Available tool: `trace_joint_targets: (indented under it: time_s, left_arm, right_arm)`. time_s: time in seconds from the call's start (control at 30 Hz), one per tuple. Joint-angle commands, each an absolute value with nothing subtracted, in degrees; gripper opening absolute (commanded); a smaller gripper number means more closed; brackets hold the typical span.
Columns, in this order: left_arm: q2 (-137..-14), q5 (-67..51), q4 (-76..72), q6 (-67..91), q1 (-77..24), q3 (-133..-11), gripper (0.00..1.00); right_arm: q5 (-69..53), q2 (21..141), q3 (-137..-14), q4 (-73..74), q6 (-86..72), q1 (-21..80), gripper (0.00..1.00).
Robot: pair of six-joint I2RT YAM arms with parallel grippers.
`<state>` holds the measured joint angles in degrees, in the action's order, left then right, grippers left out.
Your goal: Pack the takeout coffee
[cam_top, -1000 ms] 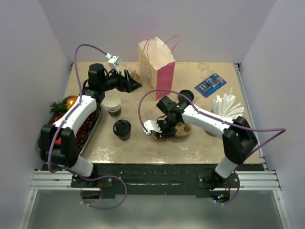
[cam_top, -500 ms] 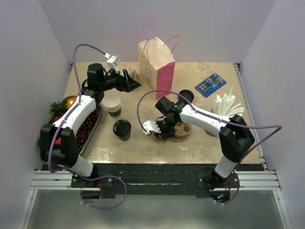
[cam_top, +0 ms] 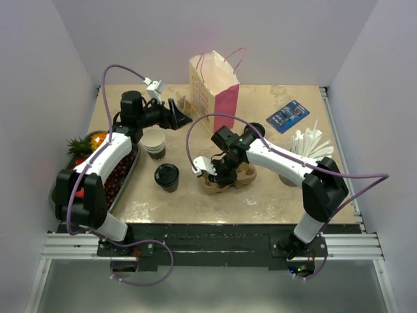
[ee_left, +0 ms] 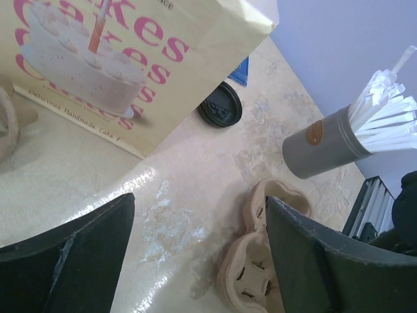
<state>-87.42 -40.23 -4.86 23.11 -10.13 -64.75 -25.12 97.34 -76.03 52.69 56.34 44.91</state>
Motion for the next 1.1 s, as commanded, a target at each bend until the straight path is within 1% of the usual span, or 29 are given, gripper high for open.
trace_joint_targets:
  time_s: [0.0, 0.03, 0.1, 0.2, 0.33, 0.4, 0.5, 0.6, 0.67, 0.73, 0.8, 0.87, 1.07]
  left_arm:
    - [-85.34, -40.43, -5.28, 21.19, -9.67, -63.63, 0.85]
    - [-85.17, -40.78, -4.23, 20.40, -9.67, -63.98, 0.85]
    - [-84.29, -41.04, -3.17, 17.85, -9.67, -64.25, 0.85]
    - [-81.40, -41.40, -1.50, 13.37, -9.67, -63.37, 0.85]
    - [-75.60, -41.40, -0.10, 7.05, -10.10, -58.28, 0.86]
    - [-71.91, -41.05, 4.29, 0.99, -10.54, -57.31, 0.86]
    - [-65.23, -39.55, 9.39, -9.73, -14.58, -52.76, 0.85]
    - [-59.25, -38.32, 12.99, -22.29, -24.57, -48.89, 0.85]
    - [-56.79, -38.23, 14.49, -30.79, -27.58, -47.21, 0.85]
    - [-56.08, -36.40, 15.47, -34.87, -31.35, -45.18, 0.84]
    - [-56.25, -36.30, 17.65, -40.67, -32.86, -44.39, 0.83]
    - [-57.04, -36.30, 18.37, -44.19, -34.71, -43.95, 0.80]
    - [-60.10, -32.79, 14.95, -47.37, -41.56, -41.05, 0.76]
  right_arm:
    - [-37.57, 97.63, -77.08, 54.13, 45.89, 42.28, 0.21]
    - [-40.14, 98.26, -76.82, 55.01, 45.36, 41.32, 0.22]
    - [-44.54, 98.70, -76.47, 55.29, 44.13, 38.85, 0.19]
    - [-46.40, 97.82, -76.46, 54.93, 43.16, 36.74, 0.18]
    - [-48.16, 97.29, -76.99, 55.63, 42.72, 35.07, 0.17]
    - [-48.25, 96.60, -76.29, 53.81, 41.14, 34.37, 0.12]
    - [-47.81, 94.14, -73.57, 48.80, 36.39, 34.01, 0.07]
    - [-47.99, 93.34, -72.77, 45.98, 32.70, 33.84, 0.05]
    - [-48.08, 92.90, -72.42, 44.48, 30.43, 33.66, 0.03]
    - [-48.08, 92.37, -72.60, 43.07, 29.53, 33.58, 0.02]
    - [-47.20, 91.94, -72.77, 42.11, 28.39, 33.57, 0.01]
    - [-46.93, 91.58, -72.69, 41.84, 27.25, 33.40, 0.00]
    - [-45.97, 90.44, -70.58, 40.70, 25.49, 33.31, 0.00]
